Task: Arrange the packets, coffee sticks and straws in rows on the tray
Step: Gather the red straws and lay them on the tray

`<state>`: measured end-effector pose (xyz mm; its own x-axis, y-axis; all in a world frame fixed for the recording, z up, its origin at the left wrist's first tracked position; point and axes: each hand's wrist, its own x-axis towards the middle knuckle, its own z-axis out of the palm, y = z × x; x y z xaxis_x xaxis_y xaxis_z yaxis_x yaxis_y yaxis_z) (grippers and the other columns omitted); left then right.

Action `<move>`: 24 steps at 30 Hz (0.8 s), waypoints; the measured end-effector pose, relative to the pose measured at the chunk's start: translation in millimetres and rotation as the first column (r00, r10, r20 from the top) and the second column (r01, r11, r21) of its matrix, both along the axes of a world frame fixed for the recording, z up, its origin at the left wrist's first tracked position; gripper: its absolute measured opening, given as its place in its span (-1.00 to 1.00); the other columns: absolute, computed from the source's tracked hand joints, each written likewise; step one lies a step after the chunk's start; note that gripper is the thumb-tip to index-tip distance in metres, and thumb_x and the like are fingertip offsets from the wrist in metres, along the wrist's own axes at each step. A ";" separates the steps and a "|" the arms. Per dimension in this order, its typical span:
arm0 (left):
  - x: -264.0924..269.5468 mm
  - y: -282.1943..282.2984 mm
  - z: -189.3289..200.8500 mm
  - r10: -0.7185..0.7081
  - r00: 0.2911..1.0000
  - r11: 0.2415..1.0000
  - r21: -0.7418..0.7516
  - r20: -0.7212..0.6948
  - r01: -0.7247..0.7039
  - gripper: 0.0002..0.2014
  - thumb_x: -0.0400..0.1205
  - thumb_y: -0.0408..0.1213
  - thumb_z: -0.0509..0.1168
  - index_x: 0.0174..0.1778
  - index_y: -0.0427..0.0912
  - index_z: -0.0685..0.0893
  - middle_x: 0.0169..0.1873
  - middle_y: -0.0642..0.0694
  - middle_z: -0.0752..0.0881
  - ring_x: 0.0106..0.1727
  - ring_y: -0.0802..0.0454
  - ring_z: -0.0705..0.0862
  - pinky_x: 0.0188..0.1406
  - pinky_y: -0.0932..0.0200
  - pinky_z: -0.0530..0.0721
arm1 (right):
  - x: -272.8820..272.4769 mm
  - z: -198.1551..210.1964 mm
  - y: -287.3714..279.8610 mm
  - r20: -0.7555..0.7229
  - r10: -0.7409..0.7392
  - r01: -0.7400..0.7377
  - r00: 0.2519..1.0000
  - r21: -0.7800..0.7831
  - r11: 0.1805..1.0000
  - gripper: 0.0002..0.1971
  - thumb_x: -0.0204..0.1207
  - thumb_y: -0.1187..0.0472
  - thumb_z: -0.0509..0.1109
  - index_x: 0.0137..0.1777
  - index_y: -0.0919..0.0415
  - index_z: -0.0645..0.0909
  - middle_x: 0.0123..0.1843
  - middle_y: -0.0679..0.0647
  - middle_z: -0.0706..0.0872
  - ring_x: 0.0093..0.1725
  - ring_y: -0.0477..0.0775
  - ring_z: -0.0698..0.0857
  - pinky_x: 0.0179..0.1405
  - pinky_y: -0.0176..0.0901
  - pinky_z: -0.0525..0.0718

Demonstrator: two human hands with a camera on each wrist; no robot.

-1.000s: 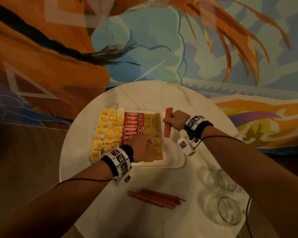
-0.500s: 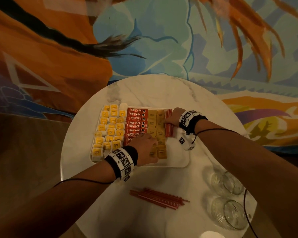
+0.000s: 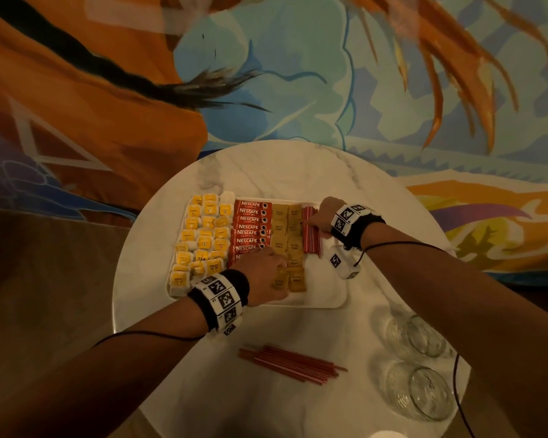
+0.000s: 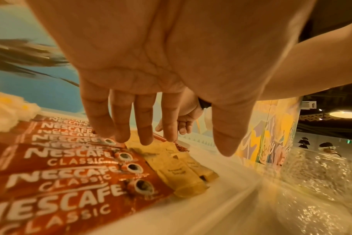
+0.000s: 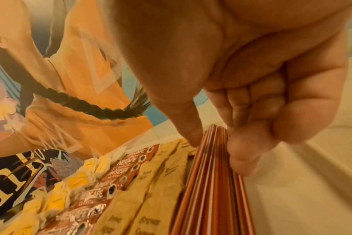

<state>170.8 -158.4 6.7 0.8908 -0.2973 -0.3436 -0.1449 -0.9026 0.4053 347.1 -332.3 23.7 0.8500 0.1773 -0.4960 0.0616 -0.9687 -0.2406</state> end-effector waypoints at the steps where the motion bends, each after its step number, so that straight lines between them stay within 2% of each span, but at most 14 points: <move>1: -1.2 0.5 0.7 0.002 1.000 1.000 -0.004 -0.001 -0.002 -0.36 0.50 0.30 0.35 0.44 0.05 0.52 0.31 0.02 0.54 0.25 0.01 0.55 0.32 -0.06 0.62 | -1.7 1.5 -1.6 0.000 0.001 -0.001 1.000 -0.006 1.000 -0.68 0.41 -0.08 0.41 -0.30 0.20 0.69 -0.41 0.10 0.80 -0.36 0.14 0.82 -0.24 0.00 0.84; 3: -4.0 1.4 3.8 0.008 1.000 1.000 -0.014 0.003 -0.008 -0.38 0.52 0.28 0.35 0.42 0.05 0.52 0.28 0.04 0.55 0.21 0.04 0.56 0.30 -0.03 0.63 | -6.7 5.1 -4.6 0.013 -0.006 0.006 1.000 -0.008 1.000 -0.69 0.40 -0.06 0.40 -0.34 0.20 0.68 -0.46 0.07 0.78 -0.42 0.11 0.78 -0.34 -0.09 0.75; 6: -10.2 2.8 9.8 -0.008 1.000 1.000 -0.023 0.012 0.008 -0.44 0.55 0.24 0.35 0.39 0.03 0.54 0.23 0.04 0.58 0.17 0.06 0.57 0.25 0.03 0.64 | -17.7 16.6 -8.5 0.055 -0.006 0.004 0.998 0.027 1.000 -0.66 0.46 -0.05 0.42 -0.37 0.22 0.67 -0.46 0.08 0.75 -0.40 0.12 0.77 -0.32 -0.09 0.74; 8: -15.8 4.4 13.4 -0.034 0.999 0.999 -0.023 0.022 0.035 -0.46 0.56 0.22 0.35 0.38 0.02 0.55 0.22 0.04 0.59 0.17 0.04 0.59 0.21 0.05 0.65 | -29.8 28.6 -10.9 0.054 0.011 -0.013 0.998 0.051 0.999 -0.62 0.52 -0.08 0.42 -0.27 0.26 0.73 -0.38 0.11 0.79 -0.36 0.09 0.80 -0.28 -0.11 0.76; 11: -25.1 7.1 16.4 -0.109 0.994 0.993 -0.032 0.017 0.109 -0.47 0.58 0.21 0.35 0.39 0.02 0.55 0.22 0.05 0.62 0.14 0.06 0.62 0.15 0.06 0.67 | -60.3 48.1 -15.0 0.065 0.101 -0.108 0.993 0.101 0.989 -0.56 0.58 -0.14 0.39 -0.12 0.29 0.80 -0.22 0.16 0.83 -0.23 0.13 0.82 -0.14 0.00 0.79; 13: -33.0 6.6 17.2 -0.159 0.987 0.986 -0.047 -0.004 0.158 -0.47 0.59 0.21 0.35 0.40 0.01 0.55 0.21 0.07 0.64 0.11 0.11 0.61 0.10 0.14 0.64 | -87.7 57.7 -19.0 0.087 0.139 -0.150 0.986 0.130 0.980 -0.62 0.59 -0.13 0.39 -0.10 0.19 0.83 -0.15 0.13 0.84 -0.14 0.13 0.80 -0.09 0.02 0.76; 16: -48.6 -0.3 18.8 -0.235 0.972 0.972 -0.034 -0.026 0.234 -0.45 0.58 0.21 0.36 0.43 0.04 0.54 0.24 0.10 0.64 0.03 0.21 0.53 0.00 0.24 0.52 | -131.7 62.9 -26.0 0.084 0.173 -0.185 0.981 0.167 0.969 -0.71 0.60 -0.12 0.39 -0.01 0.06 0.81 -0.05 -0.01 0.82 -0.09 0.00 0.76 -0.11 -0.10 0.73; 18: -59.6 -6.0 17.5 -0.283 0.956 0.959 -0.026 -0.074 0.282 -0.42 0.58 0.19 0.37 0.46 0.02 0.53 0.27 0.08 0.63 0.07 0.17 0.56 0.03 0.24 0.50 | -159.4 58.1 -29.9 0.076 0.212 -0.221 0.974 0.143 0.965 -0.71 0.60 -0.14 0.38 0.06 0.03 0.78 0.01 -0.07 0.79 -0.07 -0.05 0.74 -0.07 -0.13 0.72; 21: -77.3 -15.0 13.3 -0.341 0.931 0.939 0.001 -0.132 0.345 -0.39 0.55 0.18 0.40 0.48 0.02 0.51 0.30 0.05 0.63 0.21 0.06 0.63 0.16 0.16 0.60 | -194.4 40.2 -35.4 0.024 0.307 -0.308 0.951 0.060 0.950 -0.63 0.58 -0.20 0.35 0.17 0.04 0.74 0.10 -0.03 0.79 0.03 0.00 0.74 0.01 -0.10 0.71; 24: -94.7 -24.2 8.3 -0.361 0.921 0.929 0.028 -0.147 0.369 -0.44 0.54 0.12 0.44 0.44 0.09 0.53 0.27 0.06 0.63 0.21 0.03 0.64 0.22 0.08 0.63 | -223.8 20.7 -39.8 -0.054 0.358 -0.358 0.932 -0.002 0.934 -0.57 0.55 -0.25 0.32 0.21 0.02 0.70 0.17 -0.01 0.77 0.11 0.05 0.72 -0.01 -0.14 0.63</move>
